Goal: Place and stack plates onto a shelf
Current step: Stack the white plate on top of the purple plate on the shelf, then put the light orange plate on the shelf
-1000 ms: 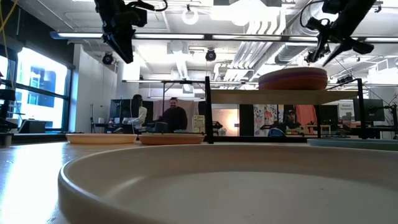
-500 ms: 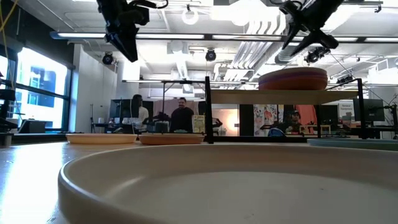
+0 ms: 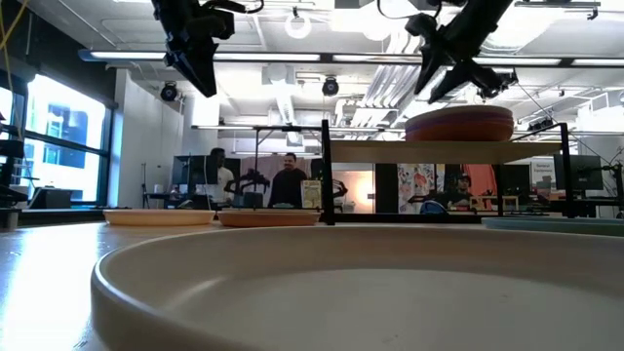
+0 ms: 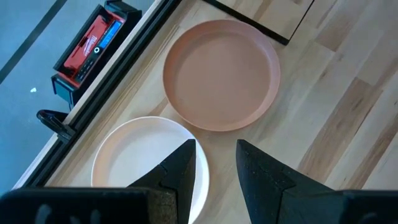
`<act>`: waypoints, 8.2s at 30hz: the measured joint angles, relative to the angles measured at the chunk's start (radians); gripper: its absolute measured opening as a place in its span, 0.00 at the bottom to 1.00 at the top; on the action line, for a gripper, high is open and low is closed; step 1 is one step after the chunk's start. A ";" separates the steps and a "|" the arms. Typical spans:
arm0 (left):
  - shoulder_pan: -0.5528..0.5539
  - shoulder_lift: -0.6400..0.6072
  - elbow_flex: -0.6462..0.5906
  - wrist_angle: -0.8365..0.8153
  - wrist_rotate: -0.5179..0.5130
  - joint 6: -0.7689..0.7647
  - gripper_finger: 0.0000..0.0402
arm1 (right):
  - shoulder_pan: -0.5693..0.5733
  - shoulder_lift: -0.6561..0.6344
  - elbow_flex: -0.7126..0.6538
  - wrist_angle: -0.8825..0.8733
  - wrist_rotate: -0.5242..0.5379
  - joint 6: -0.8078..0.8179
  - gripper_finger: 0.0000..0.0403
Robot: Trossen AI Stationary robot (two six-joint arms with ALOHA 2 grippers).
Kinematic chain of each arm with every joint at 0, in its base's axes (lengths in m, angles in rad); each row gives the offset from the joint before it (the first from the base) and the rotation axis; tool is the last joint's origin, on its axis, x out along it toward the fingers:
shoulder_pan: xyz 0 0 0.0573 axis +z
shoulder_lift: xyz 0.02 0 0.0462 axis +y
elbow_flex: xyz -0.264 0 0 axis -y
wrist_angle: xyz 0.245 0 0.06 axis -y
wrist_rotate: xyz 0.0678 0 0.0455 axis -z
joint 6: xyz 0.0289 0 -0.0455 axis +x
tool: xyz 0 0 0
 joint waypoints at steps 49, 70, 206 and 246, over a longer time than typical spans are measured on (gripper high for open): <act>0.001 0.010 0.000 -0.003 0.006 0.000 0.26 | -0.011 0.005 0.000 -0.116 0.045 0.053 0.18; 0.098 0.141 -0.250 0.008 0.071 -0.072 0.26 | 0.188 0.005 0.000 0.162 -0.012 0.042 0.18; -0.471 -0.015 -0.011 -0.083 -0.340 0.948 0.00 | 0.326 0.103 0.098 0.880 0.057 -0.008 0.18; -0.406 0.098 -0.011 -0.050 -0.330 1.053 0.00 | 0.204 0.599 0.790 -0.078 0.067 -0.241 0.31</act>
